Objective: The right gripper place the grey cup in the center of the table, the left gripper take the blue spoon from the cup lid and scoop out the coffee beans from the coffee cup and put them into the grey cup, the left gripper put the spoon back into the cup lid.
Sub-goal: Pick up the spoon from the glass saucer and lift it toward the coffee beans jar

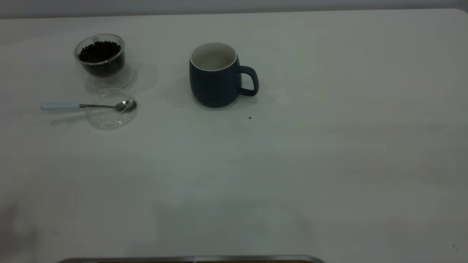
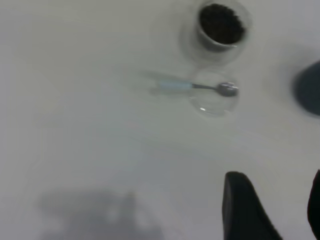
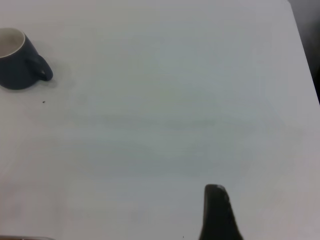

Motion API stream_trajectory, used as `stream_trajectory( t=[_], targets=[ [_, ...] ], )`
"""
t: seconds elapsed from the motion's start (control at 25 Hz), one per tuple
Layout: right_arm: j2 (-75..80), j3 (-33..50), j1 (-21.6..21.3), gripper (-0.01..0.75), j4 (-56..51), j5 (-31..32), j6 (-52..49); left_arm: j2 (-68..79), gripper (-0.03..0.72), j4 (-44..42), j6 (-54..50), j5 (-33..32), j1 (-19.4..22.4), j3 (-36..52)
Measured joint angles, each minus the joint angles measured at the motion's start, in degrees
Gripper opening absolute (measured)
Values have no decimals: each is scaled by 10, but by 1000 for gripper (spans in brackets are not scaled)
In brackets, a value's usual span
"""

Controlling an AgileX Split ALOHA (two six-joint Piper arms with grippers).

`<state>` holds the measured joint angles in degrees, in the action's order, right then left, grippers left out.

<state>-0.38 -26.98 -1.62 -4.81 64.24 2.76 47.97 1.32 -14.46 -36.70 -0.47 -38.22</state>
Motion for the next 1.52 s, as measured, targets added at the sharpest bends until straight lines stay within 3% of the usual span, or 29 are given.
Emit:
stream_trajectory(
  t=[0.16,0.4,0.56,0.8,1.04,1.32,1.52],
  targets=[
    [0,0,0,531,0,0,0,155,373,-13,5,8,26,-107],
    [0,0,0,531,0,0,0,341,328,17,82,3,125,-235],
    [0,0,0,531,0,0,0,452,324,120,212,1,193,-300],
    [0,0,0,531,0,0,0,589,323,329,510,-29,257,-344],
    [0,0,0,531,0,0,0,701,323,475,693,-90,281,-348],
    [0,0,0,531,0,0,0,800,331,524,789,-87,281,-349],
    [0,0,0,531,0,0,0,850,428,527,802,-75,281,-349]
  ],
)
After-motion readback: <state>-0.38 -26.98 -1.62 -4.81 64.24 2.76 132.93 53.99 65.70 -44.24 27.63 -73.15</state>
